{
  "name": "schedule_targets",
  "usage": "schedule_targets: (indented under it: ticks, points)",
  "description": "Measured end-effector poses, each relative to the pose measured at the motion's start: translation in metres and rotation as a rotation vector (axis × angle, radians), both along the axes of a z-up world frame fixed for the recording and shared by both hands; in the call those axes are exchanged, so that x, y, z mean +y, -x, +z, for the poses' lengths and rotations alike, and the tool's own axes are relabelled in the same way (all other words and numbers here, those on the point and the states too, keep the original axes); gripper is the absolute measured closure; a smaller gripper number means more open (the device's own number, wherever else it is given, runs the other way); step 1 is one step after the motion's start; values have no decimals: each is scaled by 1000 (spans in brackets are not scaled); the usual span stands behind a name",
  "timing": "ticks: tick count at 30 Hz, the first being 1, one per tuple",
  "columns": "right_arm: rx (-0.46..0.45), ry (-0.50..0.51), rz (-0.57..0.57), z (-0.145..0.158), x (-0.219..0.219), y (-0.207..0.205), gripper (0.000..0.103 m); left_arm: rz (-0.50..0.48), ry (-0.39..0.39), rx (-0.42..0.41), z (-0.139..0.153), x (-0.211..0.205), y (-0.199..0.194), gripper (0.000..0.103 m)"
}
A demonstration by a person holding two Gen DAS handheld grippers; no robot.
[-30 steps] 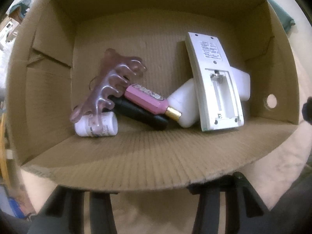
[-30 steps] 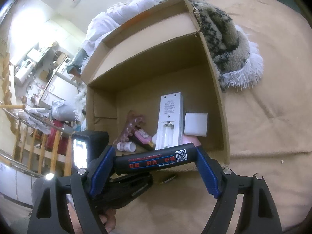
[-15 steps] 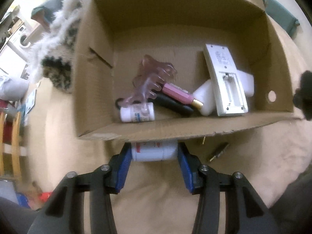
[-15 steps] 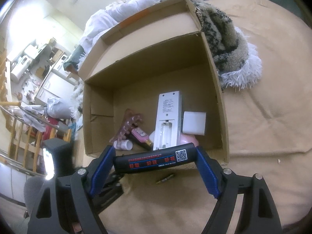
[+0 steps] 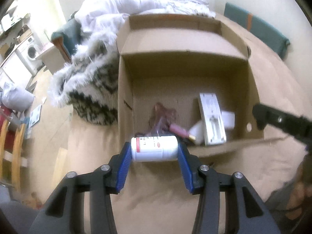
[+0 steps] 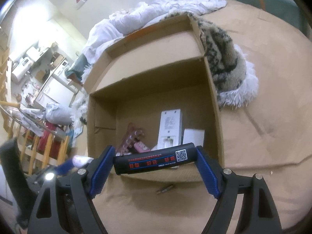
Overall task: Organize rigid objects
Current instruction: 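Carry the bottle and battery pack down into the box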
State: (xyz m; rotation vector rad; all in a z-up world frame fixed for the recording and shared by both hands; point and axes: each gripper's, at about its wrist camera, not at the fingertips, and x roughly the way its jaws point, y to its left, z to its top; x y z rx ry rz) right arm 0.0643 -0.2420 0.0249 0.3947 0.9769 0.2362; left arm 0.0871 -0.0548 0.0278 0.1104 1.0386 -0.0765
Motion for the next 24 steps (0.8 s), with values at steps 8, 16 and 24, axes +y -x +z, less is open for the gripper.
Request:
schedule_targets:
  ticks: [8, 16, 24]
  points:
    - [-22, 52, 11, 1, 4, -32, 16, -7, -26, -37, 6, -6, -37, 60]
    - [12, 110, 36, -17, 13, -60, 16, -13, -4, -7, -26, -12, -67, 60]
    - [114, 131, 62, -45, 20, -66, 16, -12, 7, 20, -58, -12, -73, 59]
